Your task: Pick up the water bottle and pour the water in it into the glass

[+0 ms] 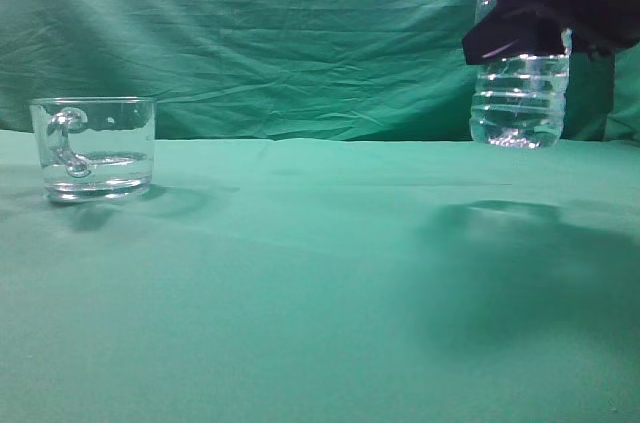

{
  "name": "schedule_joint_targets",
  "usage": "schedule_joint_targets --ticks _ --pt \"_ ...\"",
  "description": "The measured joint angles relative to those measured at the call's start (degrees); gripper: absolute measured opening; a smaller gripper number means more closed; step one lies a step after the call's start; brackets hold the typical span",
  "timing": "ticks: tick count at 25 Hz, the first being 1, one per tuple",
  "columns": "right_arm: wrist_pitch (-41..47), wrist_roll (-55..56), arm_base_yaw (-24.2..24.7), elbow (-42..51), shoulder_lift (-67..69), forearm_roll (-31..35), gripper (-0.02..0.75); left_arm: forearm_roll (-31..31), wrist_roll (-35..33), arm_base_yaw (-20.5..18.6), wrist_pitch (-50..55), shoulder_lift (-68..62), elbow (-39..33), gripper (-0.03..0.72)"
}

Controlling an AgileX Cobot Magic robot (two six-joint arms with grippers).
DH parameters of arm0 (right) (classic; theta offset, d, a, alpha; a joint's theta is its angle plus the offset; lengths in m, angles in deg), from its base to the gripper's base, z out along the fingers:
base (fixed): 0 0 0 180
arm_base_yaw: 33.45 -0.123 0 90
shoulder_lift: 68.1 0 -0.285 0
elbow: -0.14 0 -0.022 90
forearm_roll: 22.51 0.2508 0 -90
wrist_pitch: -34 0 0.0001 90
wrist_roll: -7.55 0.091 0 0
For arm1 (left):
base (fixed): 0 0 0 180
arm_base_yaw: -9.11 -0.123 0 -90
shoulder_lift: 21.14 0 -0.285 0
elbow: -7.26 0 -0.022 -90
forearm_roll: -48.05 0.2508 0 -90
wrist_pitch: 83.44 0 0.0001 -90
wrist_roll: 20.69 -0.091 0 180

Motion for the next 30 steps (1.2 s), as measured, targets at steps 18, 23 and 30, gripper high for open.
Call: schedule_joint_targets --ticks 18,23,30 --pt "-5.43 -1.91 0.09 -1.09 8.08 2.37 0.600 0.00 0.00 0.00 0.00 0.00 0.00 0.000" --pt "-2.83 1.54 0.09 -1.09 5.01 2.37 0.633 0.00 0.00 0.00 0.00 0.00 0.00 0.000" --pt "5.97 4.02 0.13 -0.85 -8.47 2.26 0.658 0.00 0.00 0.00 0.00 0.00 0.00 0.000"
